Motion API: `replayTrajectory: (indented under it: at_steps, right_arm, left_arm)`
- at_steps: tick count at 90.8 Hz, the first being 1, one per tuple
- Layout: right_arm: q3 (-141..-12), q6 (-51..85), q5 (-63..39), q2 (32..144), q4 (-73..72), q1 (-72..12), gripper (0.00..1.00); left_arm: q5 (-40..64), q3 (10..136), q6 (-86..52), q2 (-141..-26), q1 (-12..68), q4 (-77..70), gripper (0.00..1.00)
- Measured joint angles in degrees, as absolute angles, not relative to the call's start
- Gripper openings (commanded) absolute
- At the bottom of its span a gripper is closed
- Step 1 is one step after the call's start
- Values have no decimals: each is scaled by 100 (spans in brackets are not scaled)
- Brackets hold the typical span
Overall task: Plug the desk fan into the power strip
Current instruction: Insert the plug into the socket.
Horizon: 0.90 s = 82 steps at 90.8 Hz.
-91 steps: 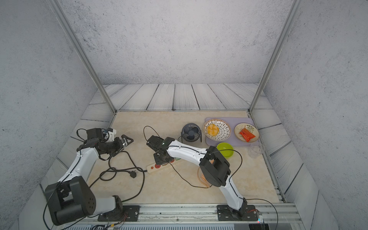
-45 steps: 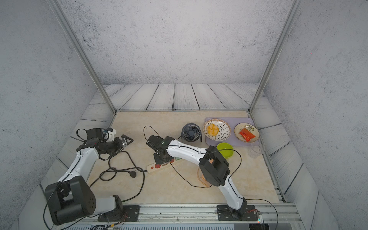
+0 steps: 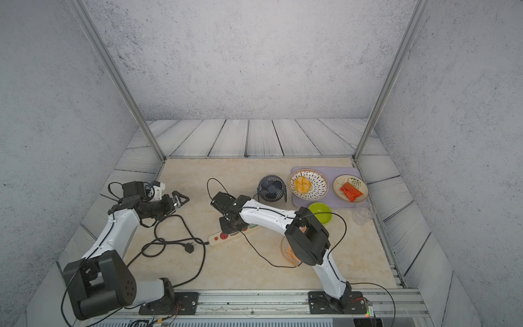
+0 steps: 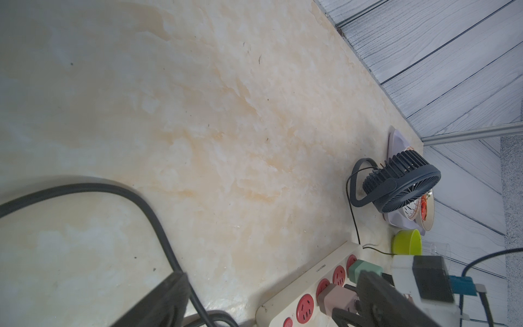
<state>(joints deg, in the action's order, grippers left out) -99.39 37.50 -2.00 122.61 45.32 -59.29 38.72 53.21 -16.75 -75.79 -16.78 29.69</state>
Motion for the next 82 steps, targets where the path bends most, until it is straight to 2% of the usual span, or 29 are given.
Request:
replayTrajectory:
  at_steps: [13, 36, 62, 82]
  right_arm:
    - [-10600, 3640, -110, 12639, 5214, -5979, 0]
    - [-9498, 3642, -38, 12040, 4213, -6018, 0]
    - [-9631, 3577, -30, 12127, 4261, -6020, 0]
    - [-9518, 3522, 80, 12031, 4169, -6064, 32]
  left_arm:
    - [3815, 5325, -1632, -7581, -1678, 2978, 100]
    - [3815, 5380, -1586, -7581, -1678, 2989, 100]
    - [3813, 5398, -1566, -7581, -1678, 2993, 100]
    - [3791, 5398, -1535, -7581, -1678, 2993, 100]
